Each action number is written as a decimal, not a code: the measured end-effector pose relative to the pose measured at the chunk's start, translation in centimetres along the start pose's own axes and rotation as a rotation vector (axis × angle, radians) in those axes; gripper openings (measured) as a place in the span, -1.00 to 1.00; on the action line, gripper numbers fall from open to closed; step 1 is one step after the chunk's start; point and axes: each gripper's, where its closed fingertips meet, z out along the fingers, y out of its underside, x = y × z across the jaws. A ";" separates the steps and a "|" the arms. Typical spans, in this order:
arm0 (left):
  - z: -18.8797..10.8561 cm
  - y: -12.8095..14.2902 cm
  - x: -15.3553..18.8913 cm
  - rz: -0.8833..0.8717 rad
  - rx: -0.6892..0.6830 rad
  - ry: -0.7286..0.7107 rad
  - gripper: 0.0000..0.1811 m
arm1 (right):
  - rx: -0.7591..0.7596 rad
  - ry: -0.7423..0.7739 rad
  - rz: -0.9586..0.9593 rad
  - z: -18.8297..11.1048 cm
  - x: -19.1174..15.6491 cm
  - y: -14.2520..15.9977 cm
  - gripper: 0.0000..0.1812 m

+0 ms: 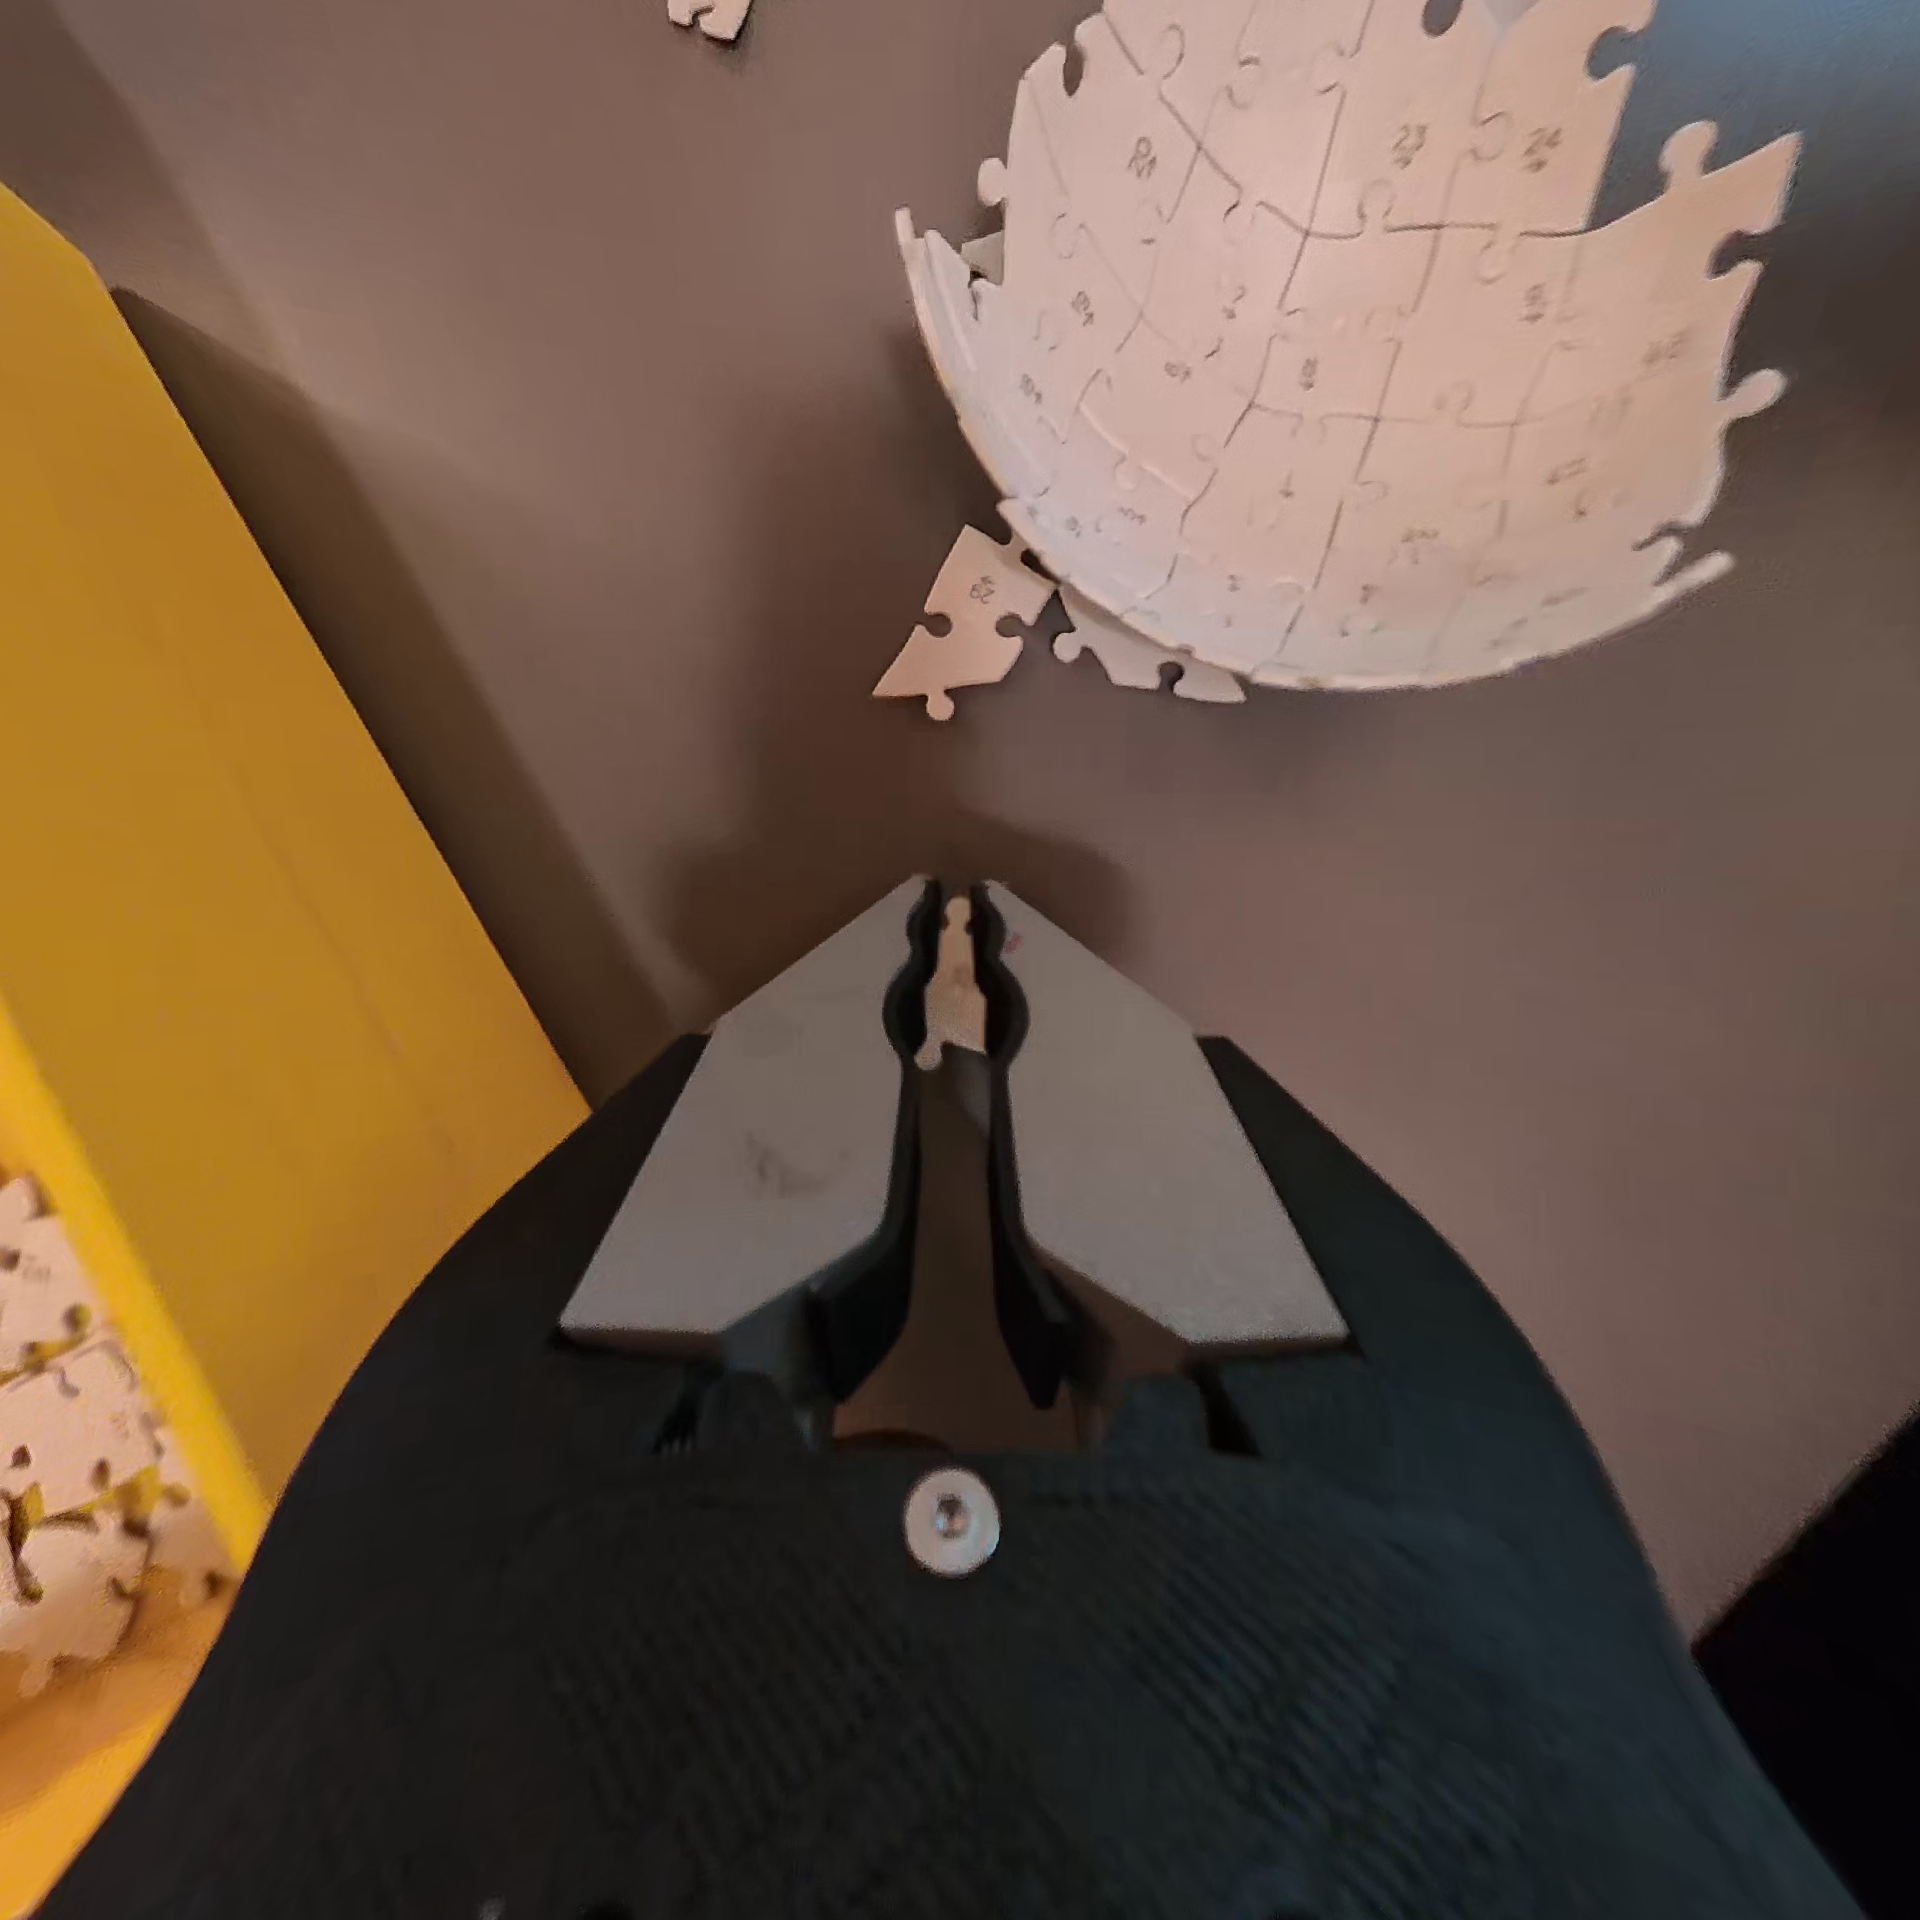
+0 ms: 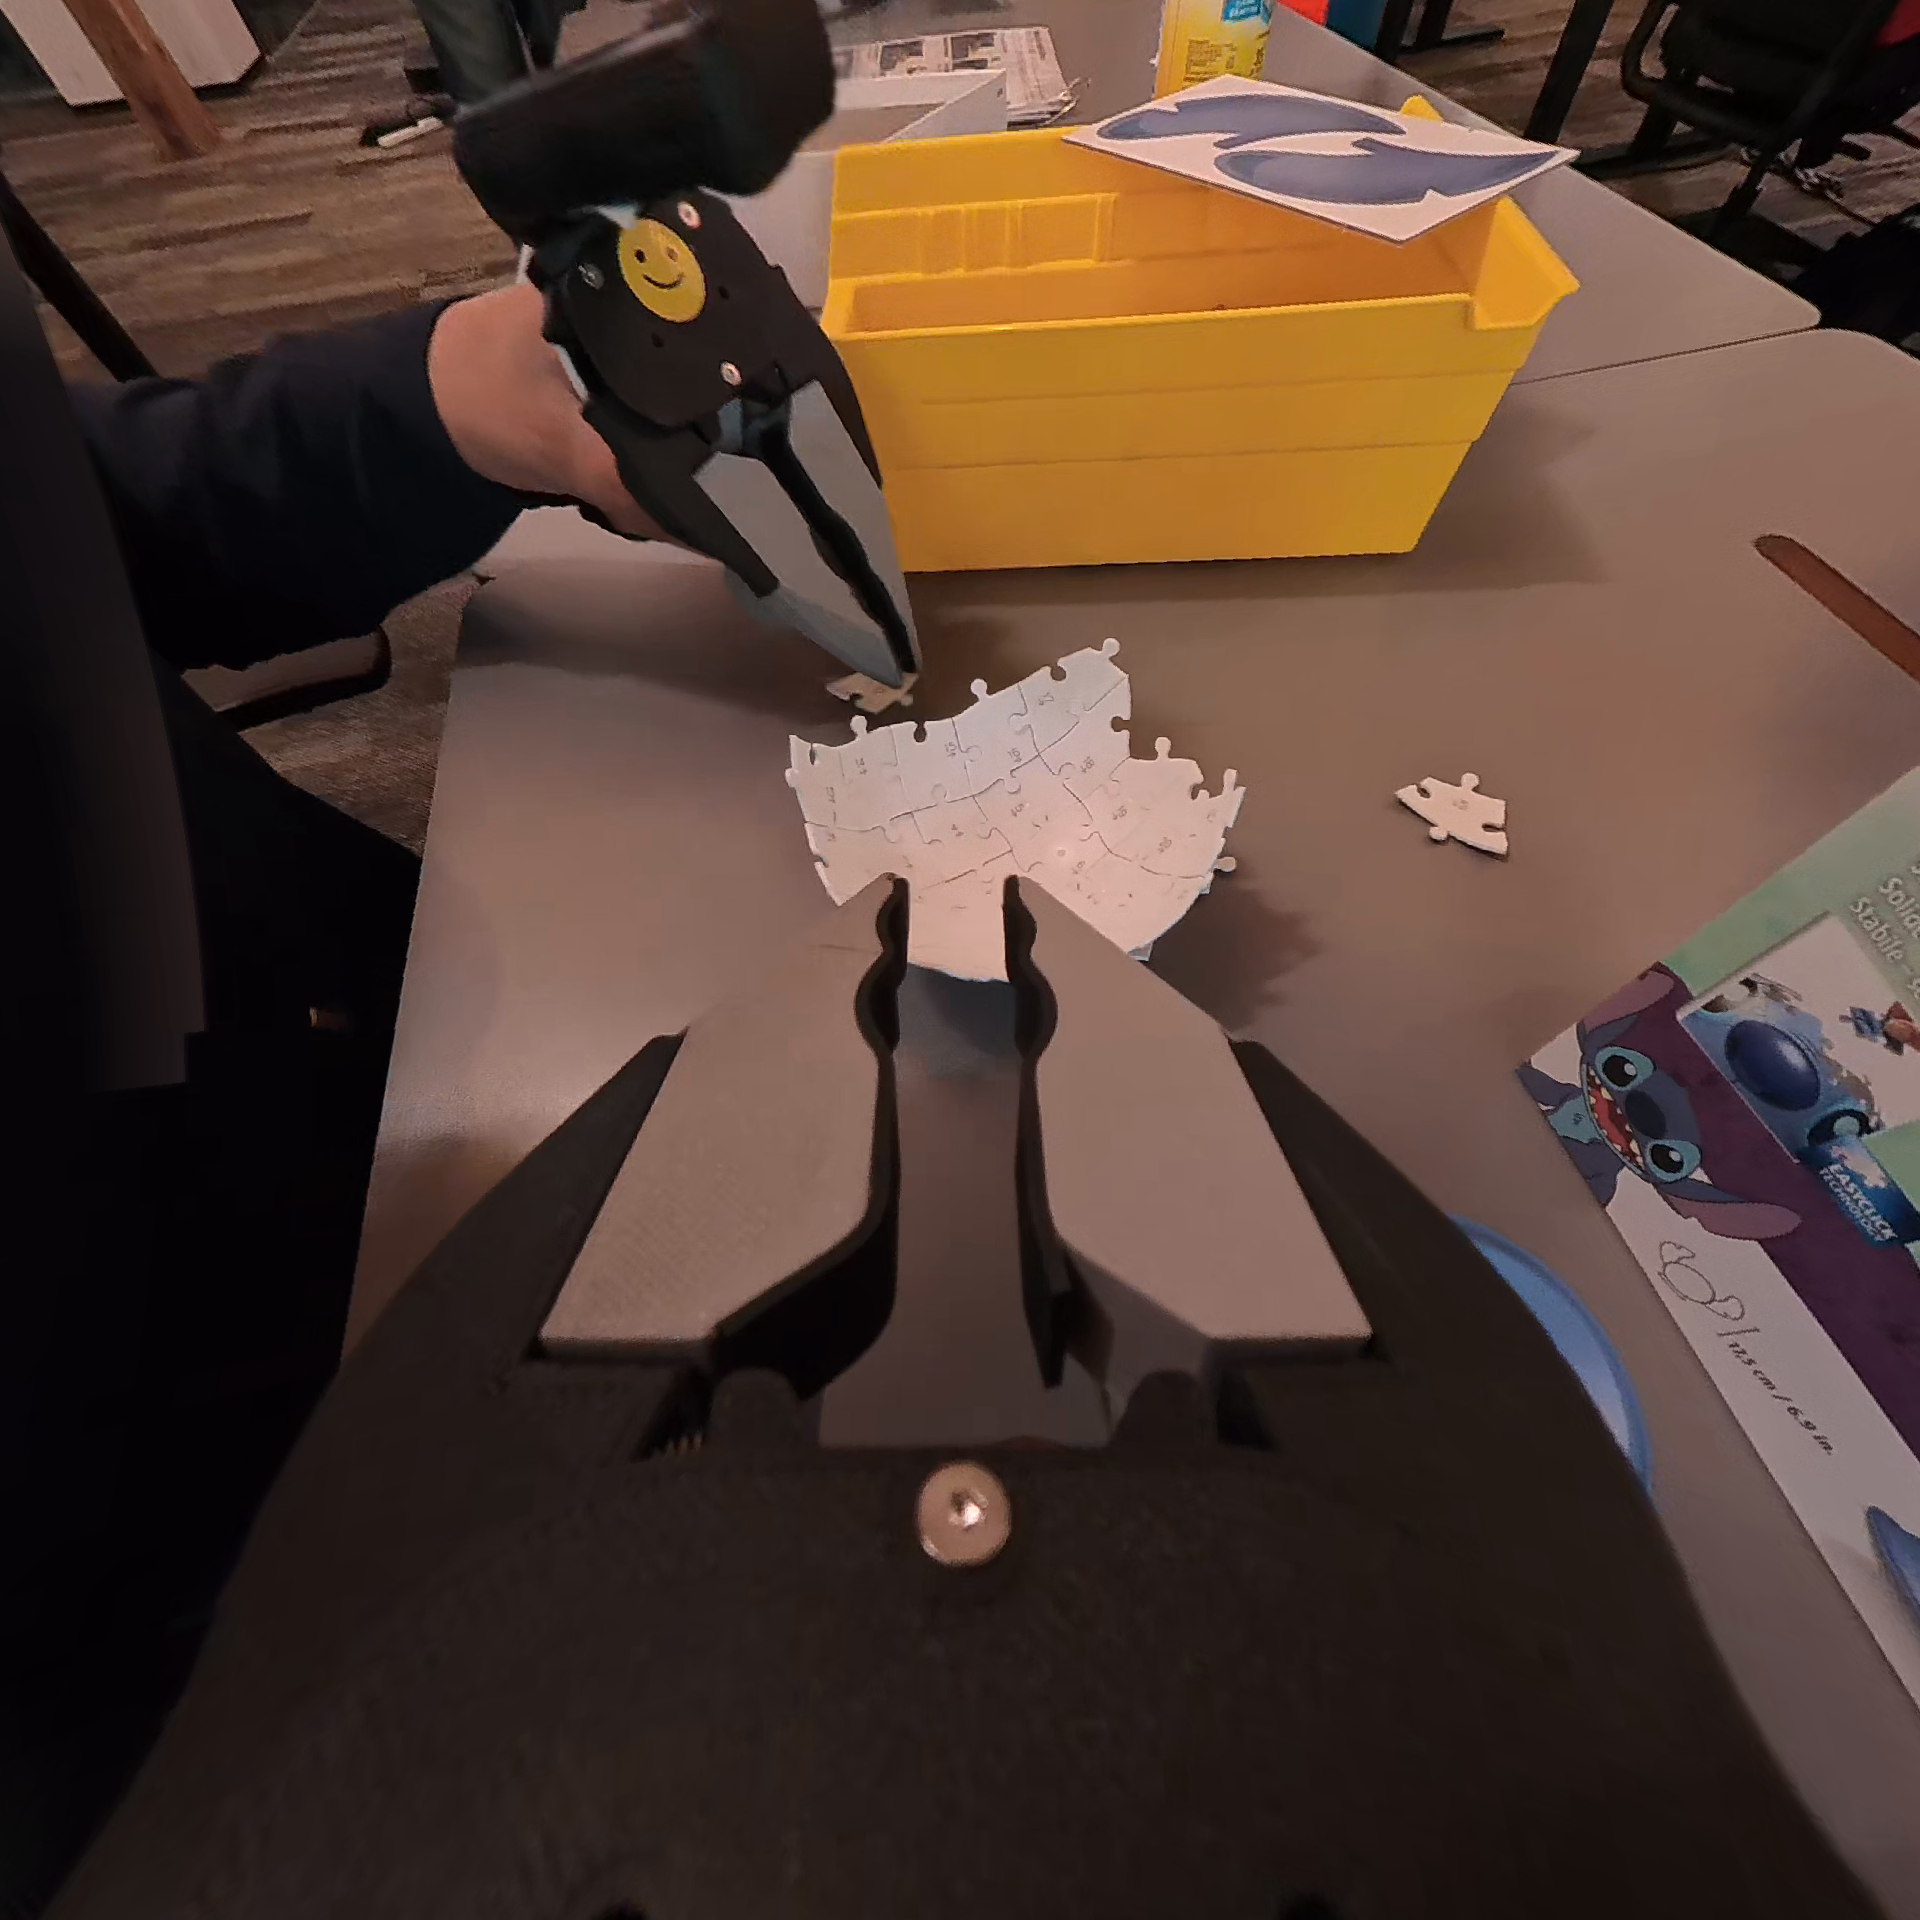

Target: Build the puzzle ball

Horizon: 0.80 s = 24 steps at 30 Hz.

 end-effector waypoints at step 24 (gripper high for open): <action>0.4 1.9 1.0 0.100 -0.167 0.103 -0.33 | 0.000 -0.004 -0.017 -0.2 -0.4 -0.1 -0.84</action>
